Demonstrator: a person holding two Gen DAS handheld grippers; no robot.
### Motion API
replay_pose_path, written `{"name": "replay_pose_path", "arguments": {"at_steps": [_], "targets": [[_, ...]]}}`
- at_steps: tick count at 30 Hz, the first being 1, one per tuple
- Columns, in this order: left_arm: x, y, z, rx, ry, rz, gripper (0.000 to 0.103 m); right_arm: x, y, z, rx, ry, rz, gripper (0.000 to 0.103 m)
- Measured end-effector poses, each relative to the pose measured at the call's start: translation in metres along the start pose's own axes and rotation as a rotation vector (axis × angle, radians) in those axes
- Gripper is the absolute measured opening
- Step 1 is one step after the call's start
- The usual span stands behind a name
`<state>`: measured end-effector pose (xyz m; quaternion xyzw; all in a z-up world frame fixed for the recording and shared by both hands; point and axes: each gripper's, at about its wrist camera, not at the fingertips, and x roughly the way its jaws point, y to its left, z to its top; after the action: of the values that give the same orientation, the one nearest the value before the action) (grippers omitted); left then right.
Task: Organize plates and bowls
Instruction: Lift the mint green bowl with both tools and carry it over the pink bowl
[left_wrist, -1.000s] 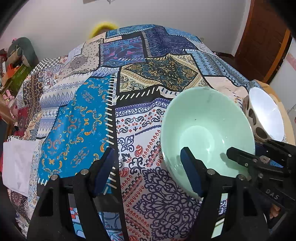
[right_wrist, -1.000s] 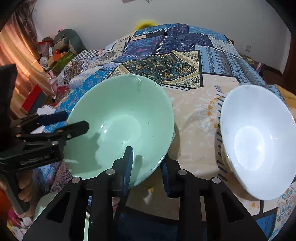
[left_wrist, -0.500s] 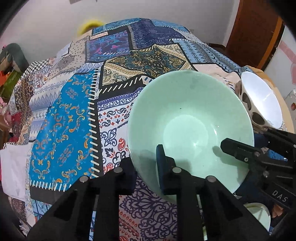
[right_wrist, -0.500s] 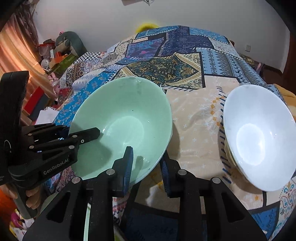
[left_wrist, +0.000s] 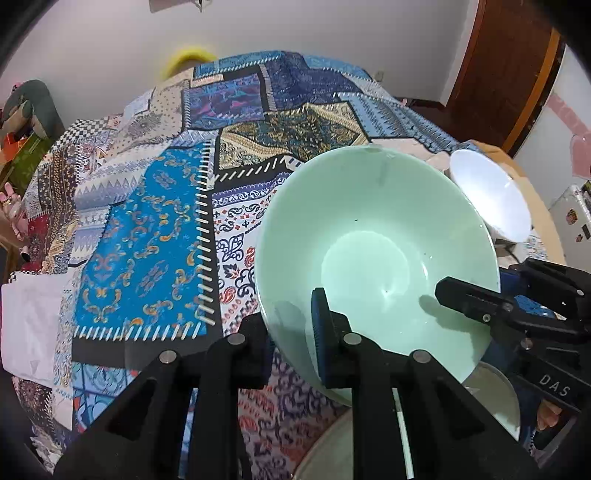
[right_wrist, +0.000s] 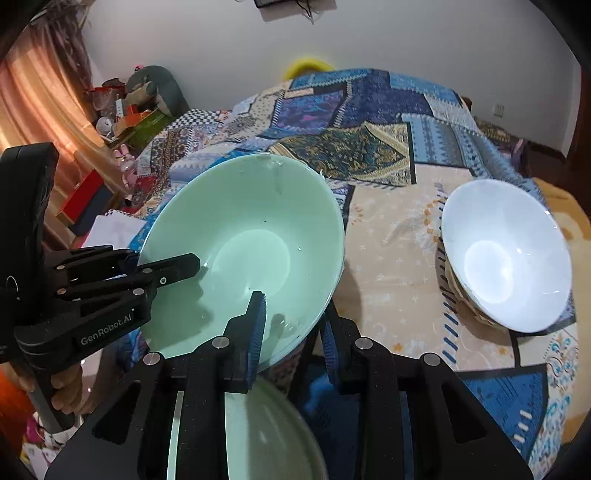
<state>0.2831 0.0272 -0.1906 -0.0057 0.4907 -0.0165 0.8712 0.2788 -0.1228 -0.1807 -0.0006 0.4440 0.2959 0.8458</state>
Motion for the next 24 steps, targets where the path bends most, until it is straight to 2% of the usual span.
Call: {"name": "replay_pose_path", "arguments": {"at_steps": [15, 24], "targets": [[-0.086, 0.009, -0.030, -0.033, -0.119, -0.004, 0.018, -0.053, 0.045, -0.008, -0.071, -0.099, 0.021, 0.026], [-0.131, 0.021, -0.058, -0.055, -0.176, 0.016, 0.018, -0.064, 0.074, -0.016, -0.117, -0.121, 0.047, 0.026]]}}
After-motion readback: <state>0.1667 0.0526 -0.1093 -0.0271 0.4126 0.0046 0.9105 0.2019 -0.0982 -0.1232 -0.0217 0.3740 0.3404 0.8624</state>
